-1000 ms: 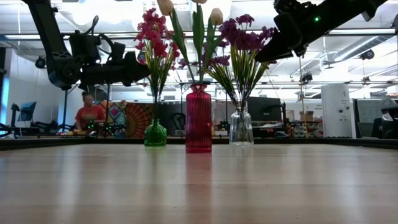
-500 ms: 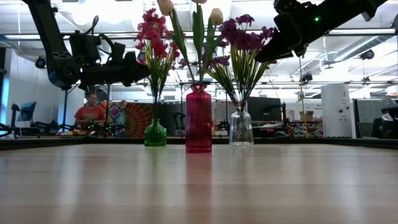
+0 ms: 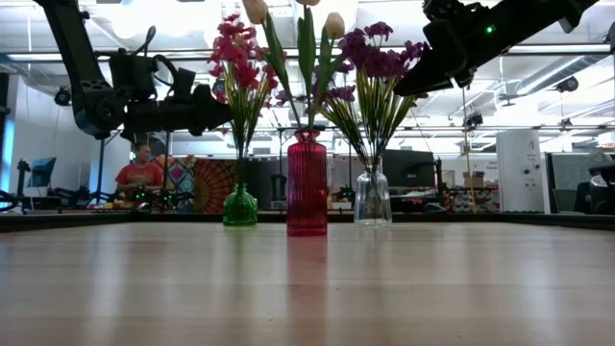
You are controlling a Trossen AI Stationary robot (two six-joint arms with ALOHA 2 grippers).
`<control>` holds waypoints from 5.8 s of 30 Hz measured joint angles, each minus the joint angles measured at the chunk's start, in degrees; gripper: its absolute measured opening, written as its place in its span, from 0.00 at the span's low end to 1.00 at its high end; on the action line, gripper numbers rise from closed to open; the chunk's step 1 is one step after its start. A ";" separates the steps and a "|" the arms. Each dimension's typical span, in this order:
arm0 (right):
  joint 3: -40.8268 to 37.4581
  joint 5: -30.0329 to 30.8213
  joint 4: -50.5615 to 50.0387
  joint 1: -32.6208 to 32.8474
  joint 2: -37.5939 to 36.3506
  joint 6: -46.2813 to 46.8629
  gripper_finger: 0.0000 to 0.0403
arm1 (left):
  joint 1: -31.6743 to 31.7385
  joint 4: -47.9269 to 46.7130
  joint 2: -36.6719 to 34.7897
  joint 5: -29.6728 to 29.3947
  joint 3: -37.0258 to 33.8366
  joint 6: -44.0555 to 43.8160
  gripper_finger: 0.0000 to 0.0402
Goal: Sort flowers into vase by color
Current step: Put the red flowers into the green vase
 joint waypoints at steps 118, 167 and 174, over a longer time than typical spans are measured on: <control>0.00 0.00 0.00 0.00 0.00 0.00 0.32 | -0.02 -1.12 -0.09 4.35 0.13 8.54 0.00; 0.02 0.04 -0.04 0.00 0.00 -0.17 0.32 | -0.01 -1.00 -0.42 3.19 0.52 7.93 0.00; 0.02 0.04 0.02 0.00 0.00 -0.61 0.32 | -0.02 -1.25 -0.44 3.23 0.52 8.45 0.00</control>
